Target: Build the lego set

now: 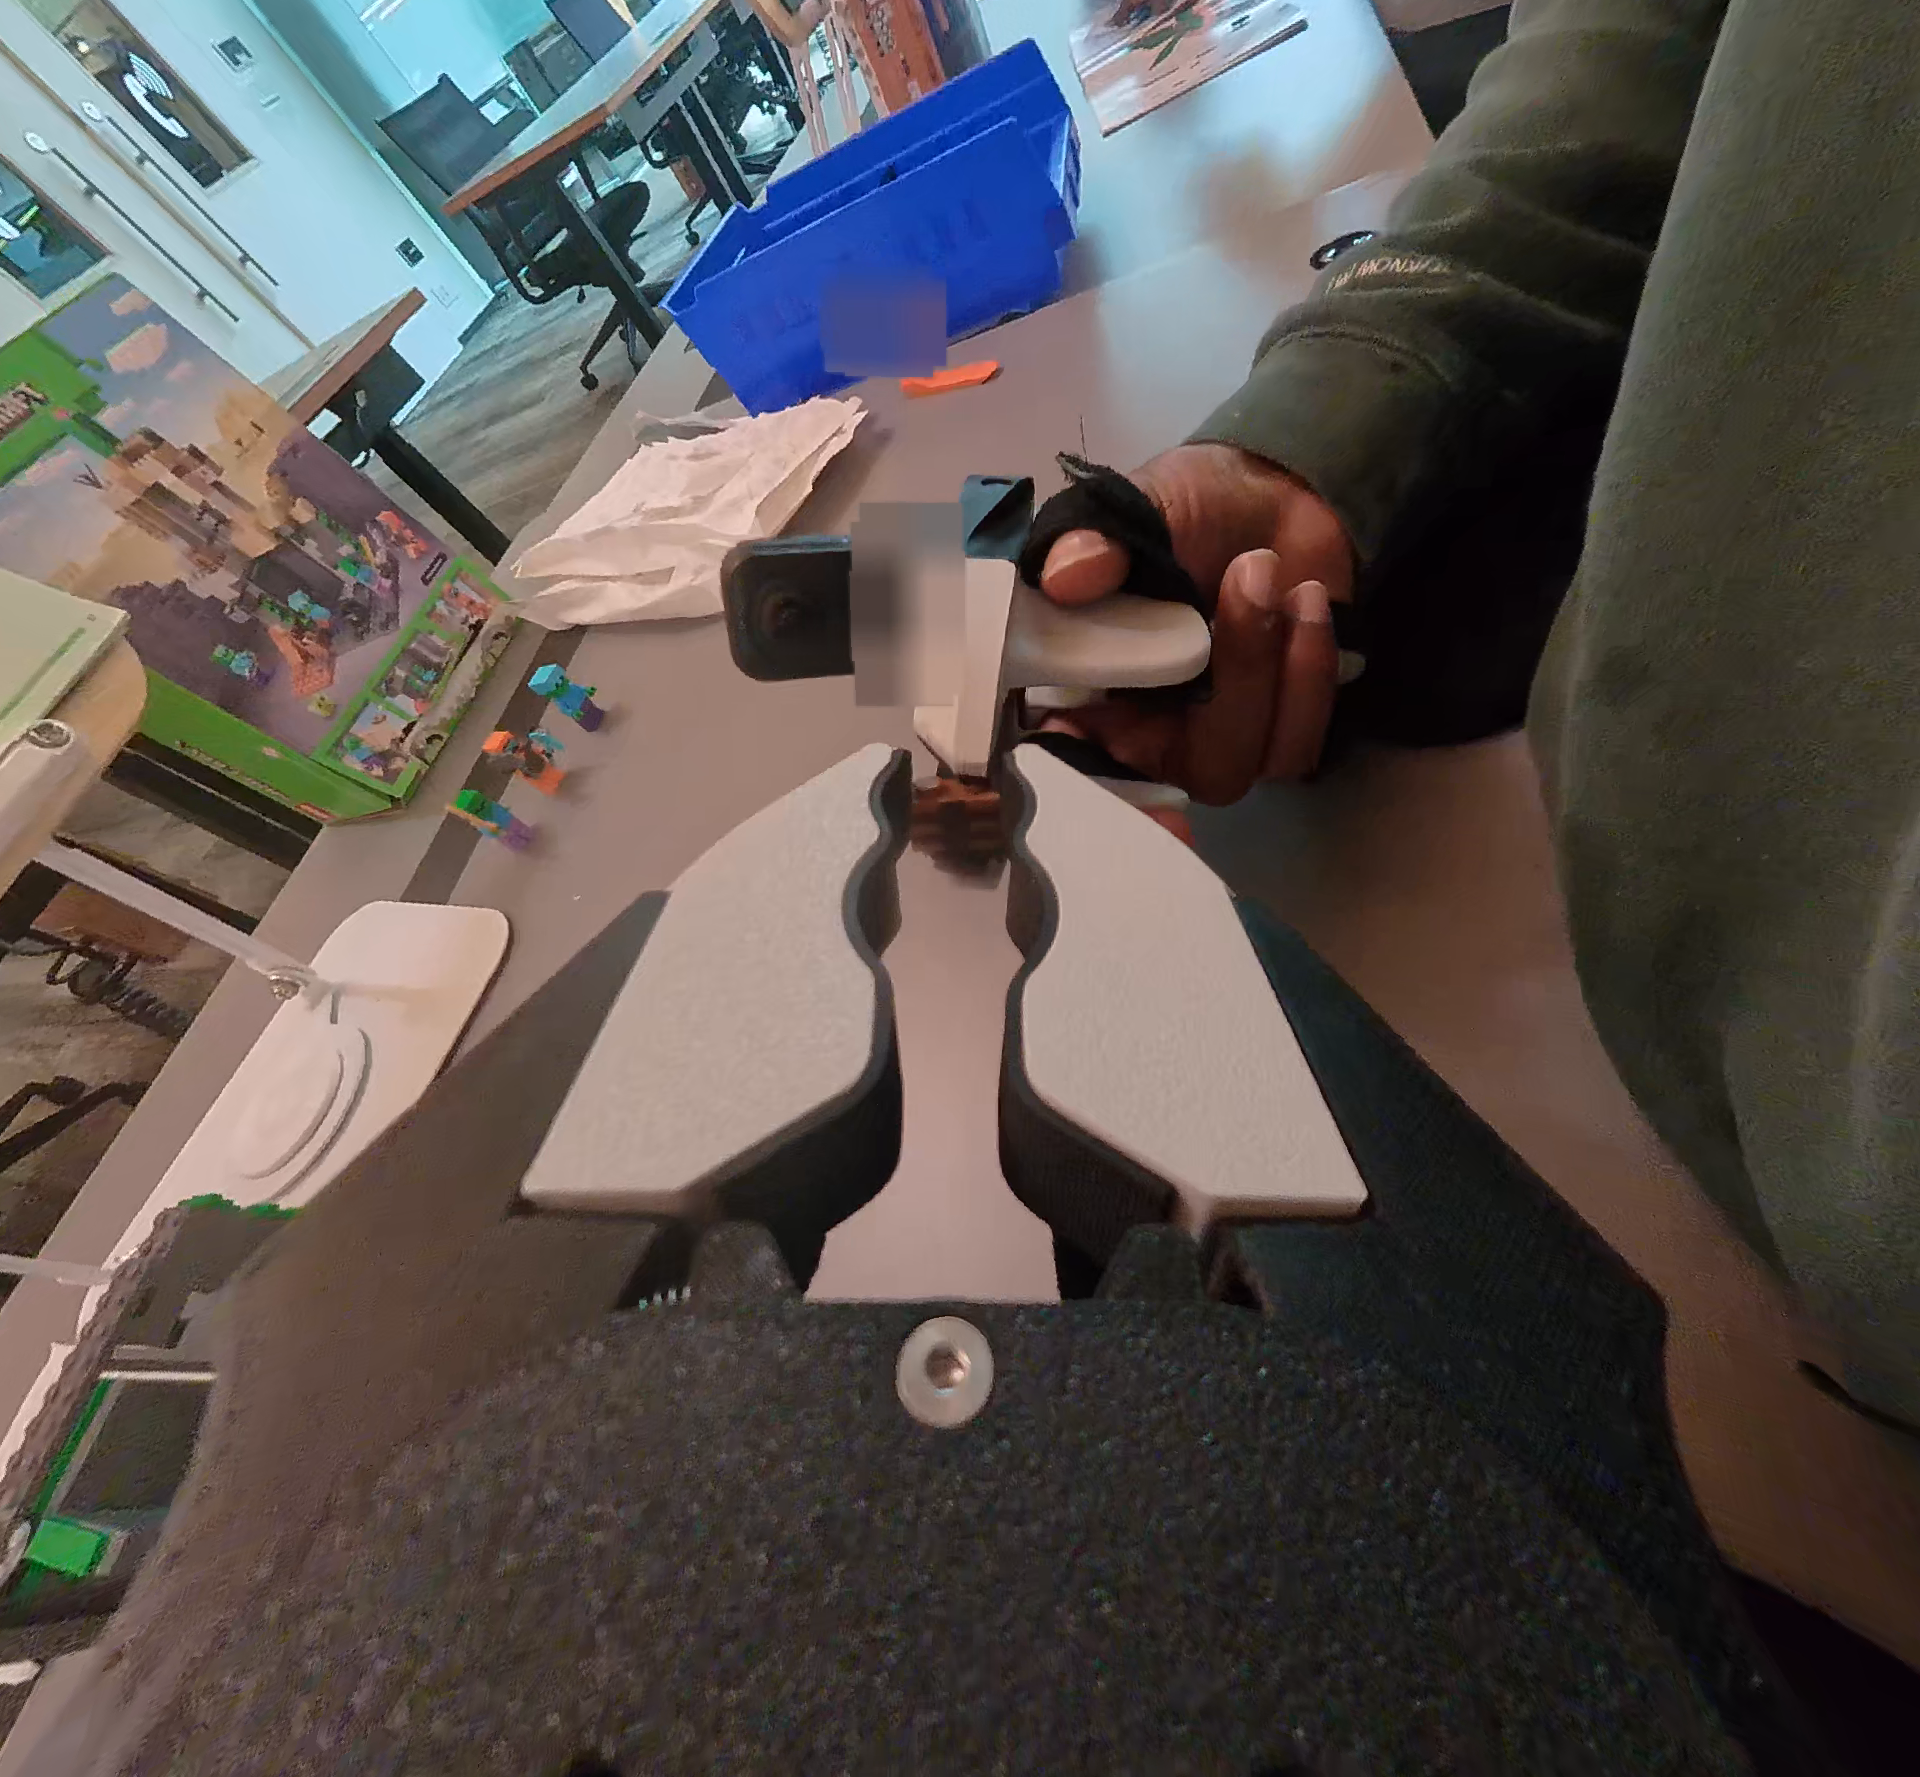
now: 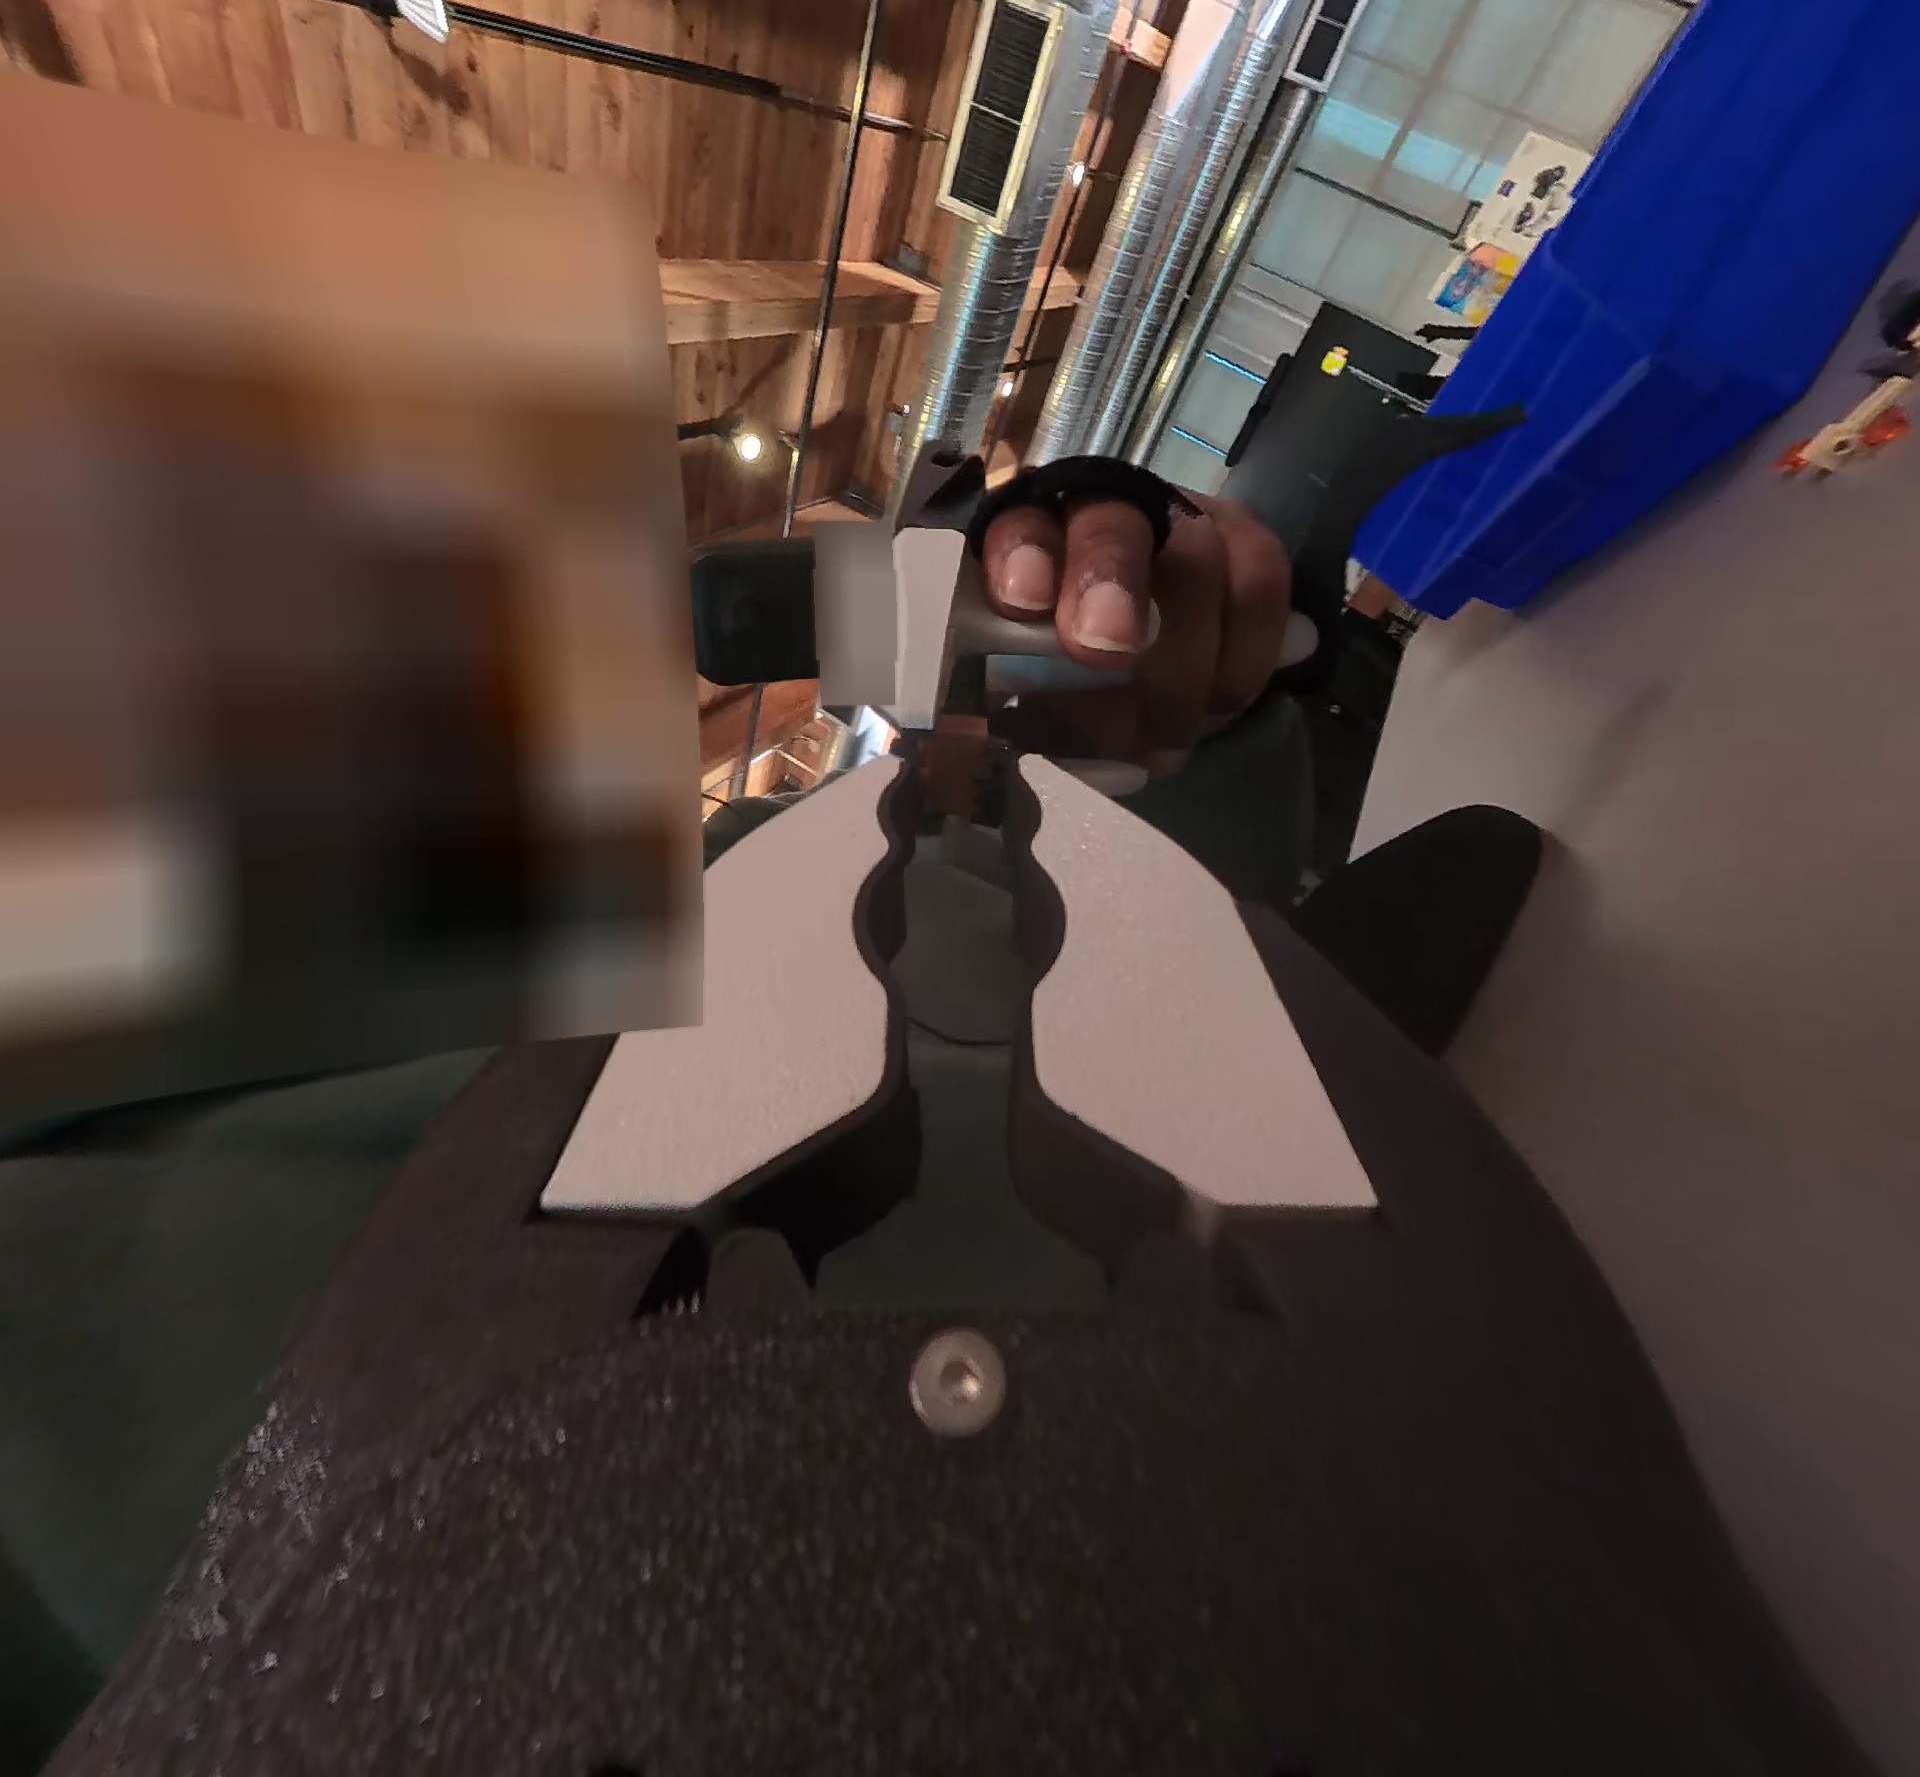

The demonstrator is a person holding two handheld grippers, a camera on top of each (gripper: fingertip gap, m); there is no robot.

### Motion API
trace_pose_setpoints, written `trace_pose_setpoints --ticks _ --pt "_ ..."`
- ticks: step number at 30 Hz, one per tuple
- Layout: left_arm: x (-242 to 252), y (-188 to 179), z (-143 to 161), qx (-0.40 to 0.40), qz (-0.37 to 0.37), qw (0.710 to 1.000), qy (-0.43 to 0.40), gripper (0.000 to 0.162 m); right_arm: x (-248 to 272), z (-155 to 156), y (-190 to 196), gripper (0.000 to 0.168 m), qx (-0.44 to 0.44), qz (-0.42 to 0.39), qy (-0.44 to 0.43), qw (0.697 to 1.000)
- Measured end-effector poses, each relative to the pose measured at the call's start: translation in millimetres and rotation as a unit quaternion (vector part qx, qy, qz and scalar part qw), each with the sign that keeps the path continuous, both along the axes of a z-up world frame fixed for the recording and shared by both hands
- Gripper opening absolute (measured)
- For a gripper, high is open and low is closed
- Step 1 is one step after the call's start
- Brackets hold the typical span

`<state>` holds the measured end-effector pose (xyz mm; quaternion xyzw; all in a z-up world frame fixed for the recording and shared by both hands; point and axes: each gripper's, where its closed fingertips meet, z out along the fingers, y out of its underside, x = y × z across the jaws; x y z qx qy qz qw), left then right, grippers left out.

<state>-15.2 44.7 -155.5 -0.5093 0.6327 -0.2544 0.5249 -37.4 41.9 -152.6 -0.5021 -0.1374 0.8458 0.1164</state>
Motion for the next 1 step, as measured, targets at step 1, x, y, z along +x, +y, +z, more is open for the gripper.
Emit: trace_pose_setpoints --ticks 1 --pt "0.9 -1.1 1.1 -0.001 -0.003 1.0 -0.002 0.016 0.8 1.0 -1.2 0.018 -0.001 0.002 0.006 1.0"
